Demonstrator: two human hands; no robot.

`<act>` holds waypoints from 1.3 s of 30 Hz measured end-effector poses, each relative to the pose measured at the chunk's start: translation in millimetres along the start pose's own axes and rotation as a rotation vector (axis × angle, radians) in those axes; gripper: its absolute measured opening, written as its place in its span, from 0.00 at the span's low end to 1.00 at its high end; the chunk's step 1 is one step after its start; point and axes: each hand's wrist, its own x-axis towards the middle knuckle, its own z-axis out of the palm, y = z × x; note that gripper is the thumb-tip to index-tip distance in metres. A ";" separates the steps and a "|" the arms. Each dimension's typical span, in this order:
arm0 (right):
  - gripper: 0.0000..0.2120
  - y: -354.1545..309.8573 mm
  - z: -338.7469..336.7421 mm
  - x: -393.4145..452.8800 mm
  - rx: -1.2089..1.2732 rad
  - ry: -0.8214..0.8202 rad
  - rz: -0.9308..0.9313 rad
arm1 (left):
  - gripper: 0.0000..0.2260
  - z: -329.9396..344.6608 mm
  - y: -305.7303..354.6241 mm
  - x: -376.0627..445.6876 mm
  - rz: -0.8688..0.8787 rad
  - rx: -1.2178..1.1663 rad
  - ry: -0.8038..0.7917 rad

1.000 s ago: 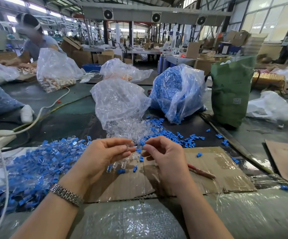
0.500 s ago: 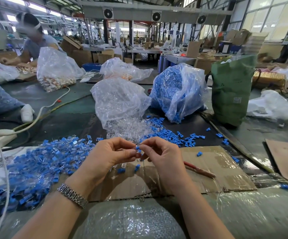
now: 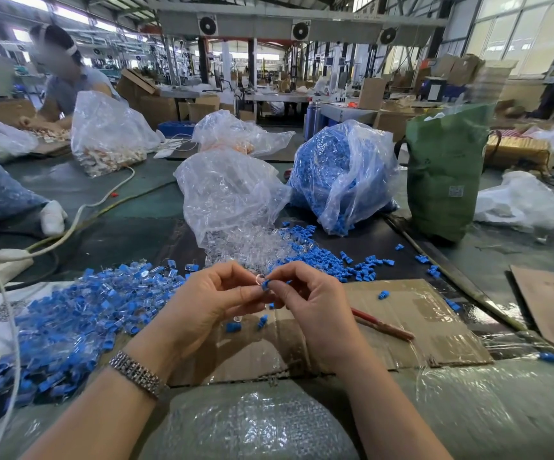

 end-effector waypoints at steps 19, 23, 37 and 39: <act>0.04 -0.8 -1.3 0.1 -0.220 0.003 -0.063 | 0.10 -1.4 2.6 0.0 0.039 0.114 -0.002; 0.08 -6.9 -10.0 1.7 -0.318 0.146 0.025 | 0.11 -4.0 2.1 -0.2 0.046 0.111 0.028; 0.16 -27.5 -32.1 7.4 -1.030 -0.220 0.435 | 0.12 -11.3 11.0 -1.6 0.046 -0.103 0.141; 0.16 -35.1 -29.5 14.1 -0.765 -0.255 0.446 | 0.14 -11.9 11.8 -1.9 0.050 -0.164 0.153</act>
